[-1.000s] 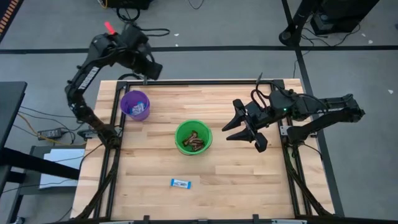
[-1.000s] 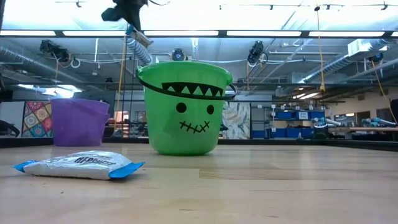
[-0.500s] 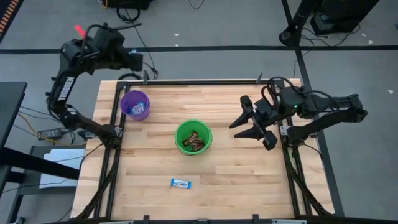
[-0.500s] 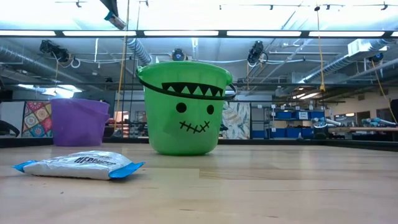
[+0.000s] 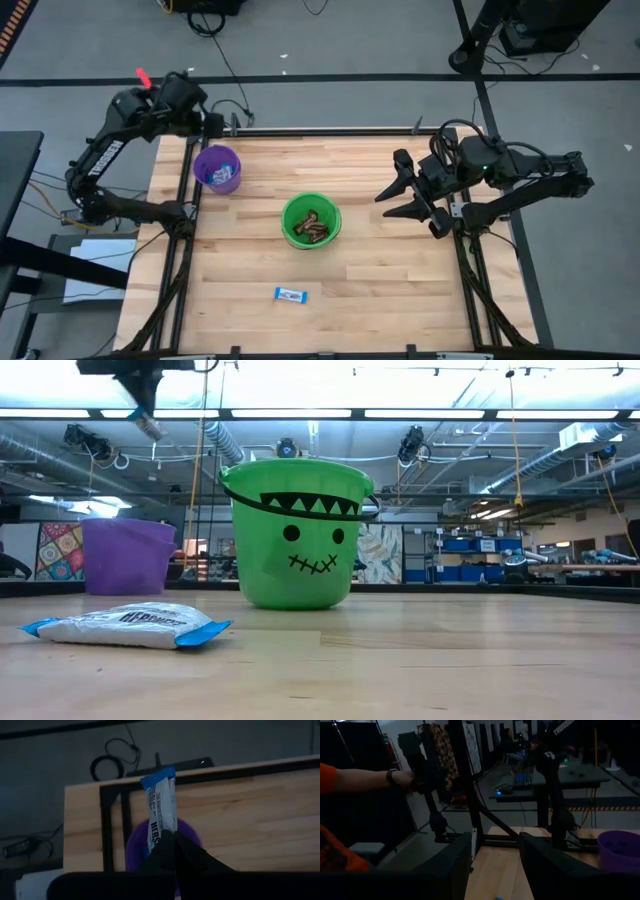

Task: Sort candy by brand, put in halloween buckets
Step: Put the white chocolate bar into the violet bucket

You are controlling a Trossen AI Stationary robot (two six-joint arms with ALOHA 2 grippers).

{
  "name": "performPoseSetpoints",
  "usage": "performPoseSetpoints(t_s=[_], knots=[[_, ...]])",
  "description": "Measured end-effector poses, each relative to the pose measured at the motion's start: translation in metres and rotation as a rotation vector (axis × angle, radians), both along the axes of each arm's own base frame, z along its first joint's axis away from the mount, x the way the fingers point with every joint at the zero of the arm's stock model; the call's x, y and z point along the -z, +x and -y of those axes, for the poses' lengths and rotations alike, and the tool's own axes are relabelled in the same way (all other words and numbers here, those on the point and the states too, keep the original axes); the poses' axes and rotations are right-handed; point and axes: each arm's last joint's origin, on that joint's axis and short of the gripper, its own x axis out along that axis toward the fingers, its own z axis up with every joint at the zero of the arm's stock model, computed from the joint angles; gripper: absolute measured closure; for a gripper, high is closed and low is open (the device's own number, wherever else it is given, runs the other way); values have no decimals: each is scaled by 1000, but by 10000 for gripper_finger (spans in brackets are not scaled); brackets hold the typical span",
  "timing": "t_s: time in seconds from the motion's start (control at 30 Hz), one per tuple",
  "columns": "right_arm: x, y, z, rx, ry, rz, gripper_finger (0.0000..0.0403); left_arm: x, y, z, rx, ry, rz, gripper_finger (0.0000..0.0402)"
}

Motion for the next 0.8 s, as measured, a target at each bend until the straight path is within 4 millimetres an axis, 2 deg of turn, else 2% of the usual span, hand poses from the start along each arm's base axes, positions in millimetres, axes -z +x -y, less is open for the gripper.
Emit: performPoseSetpoints(t_s=[0.23, 0.47, 0.6, 0.8], knots=[[0, 1, 5, 22, -7, -1, 227, 25, -4, 5, -10, -41, 34, 401], [0, 1, 6, 24, -7, 0, 227, 29, -5, 6, -21, -50, 31, 392], [0, 1, 6, 24, -7, 0, 227, 29, -5, 6, -20, -51, 30, 368], [1, 1, 6, 24, -7, -8, 227, 28, -8, 8, -2, -51, 16, 309]])
